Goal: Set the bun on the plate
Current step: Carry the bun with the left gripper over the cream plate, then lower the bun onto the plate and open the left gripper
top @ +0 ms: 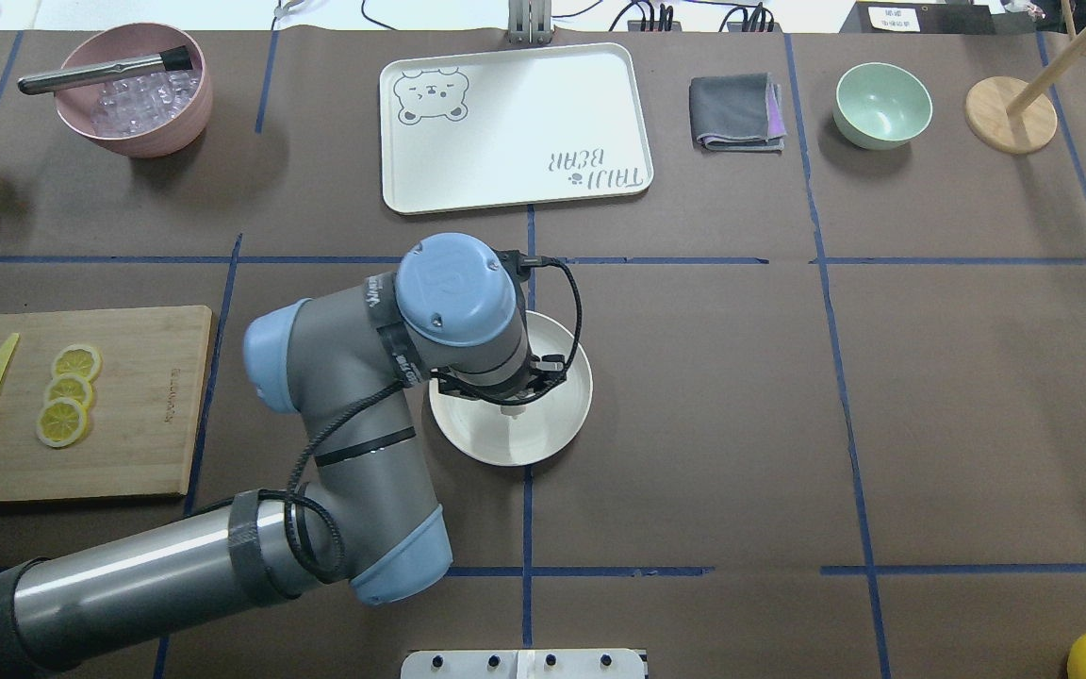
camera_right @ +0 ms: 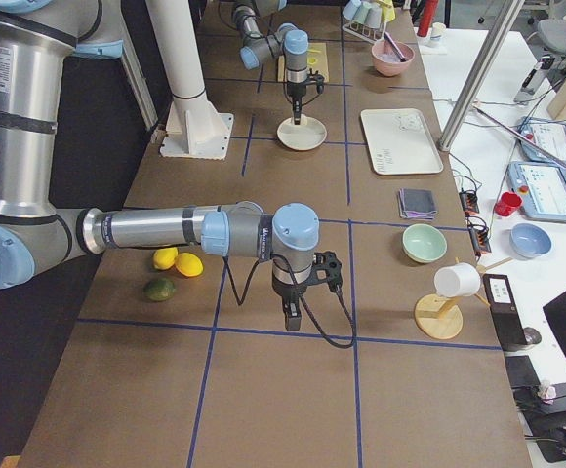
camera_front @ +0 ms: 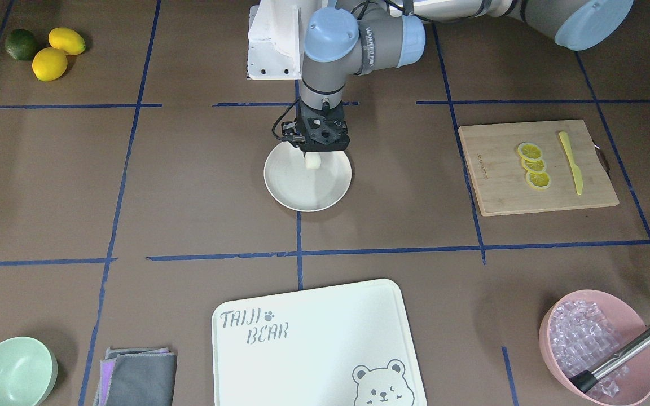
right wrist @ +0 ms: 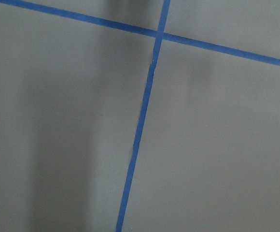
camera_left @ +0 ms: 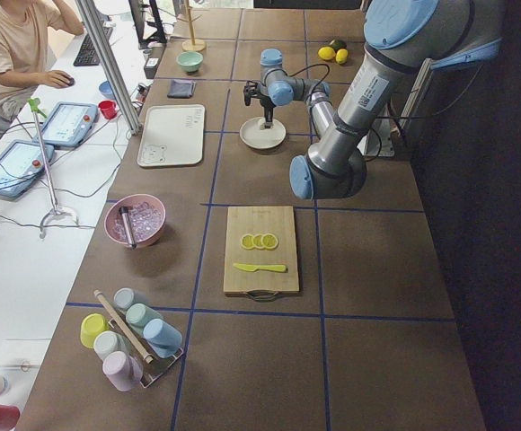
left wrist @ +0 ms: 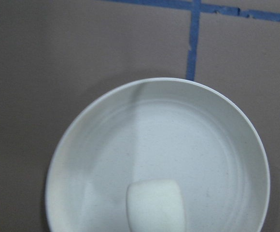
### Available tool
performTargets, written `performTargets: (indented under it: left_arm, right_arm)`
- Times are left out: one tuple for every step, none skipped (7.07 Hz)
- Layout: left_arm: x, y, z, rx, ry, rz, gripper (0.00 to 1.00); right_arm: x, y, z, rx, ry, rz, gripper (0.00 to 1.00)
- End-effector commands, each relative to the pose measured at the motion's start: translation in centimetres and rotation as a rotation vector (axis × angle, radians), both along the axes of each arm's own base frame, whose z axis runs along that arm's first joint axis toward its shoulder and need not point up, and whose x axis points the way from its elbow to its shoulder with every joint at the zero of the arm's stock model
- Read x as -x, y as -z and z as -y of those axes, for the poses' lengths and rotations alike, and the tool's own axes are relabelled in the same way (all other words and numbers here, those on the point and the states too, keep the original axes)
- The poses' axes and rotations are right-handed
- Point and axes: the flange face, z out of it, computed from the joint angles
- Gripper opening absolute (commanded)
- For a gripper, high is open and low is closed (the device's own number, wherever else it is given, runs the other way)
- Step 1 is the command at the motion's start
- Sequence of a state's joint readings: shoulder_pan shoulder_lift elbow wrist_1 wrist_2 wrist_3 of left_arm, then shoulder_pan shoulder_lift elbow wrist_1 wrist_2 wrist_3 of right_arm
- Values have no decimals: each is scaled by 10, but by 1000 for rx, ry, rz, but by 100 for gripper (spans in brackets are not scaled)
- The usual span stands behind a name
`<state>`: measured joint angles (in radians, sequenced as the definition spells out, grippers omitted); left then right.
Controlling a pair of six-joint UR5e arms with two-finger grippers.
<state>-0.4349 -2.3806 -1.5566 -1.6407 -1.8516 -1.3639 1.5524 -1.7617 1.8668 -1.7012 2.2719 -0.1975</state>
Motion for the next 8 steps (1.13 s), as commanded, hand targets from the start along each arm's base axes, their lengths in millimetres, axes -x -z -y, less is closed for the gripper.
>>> performTargets:
  left_arm:
    - [-37, -12, -1, -8, -12, -6, 46]
    - [-37, -14, -1, -9, -14, -1, 65]
    - [-36, -18, 0, -9, -13, 6, 82]
    - [-30, -16, 6, -17, -8, 3, 98]
    - [-12, -5, 18, -27, 6, -10, 99]
    - [14, 4, 28, -18, 10, 14, 99]
    - [64, 4, 37, -56, -49, 62, 99]
    - [115, -23, 42, -113, -87, 95, 99]
  right_arm:
    - [0, 0, -1, 2, -1, -2, 100]
    - [0, 0, -1, 2, -1, 0, 100]
    - [0, 0, -1, 2, -1, 0, 100]
    - [0, 0, 0, 0, -1, 0, 100]
    - [0, 0, 0, 0, -1, 0, 100]
    - [0, 0, 0, 2, -1, 0, 100]
    - [0, 0, 0, 2, -1, 0, 100]
    - [0, 0, 0, 2, -1, -2, 100]
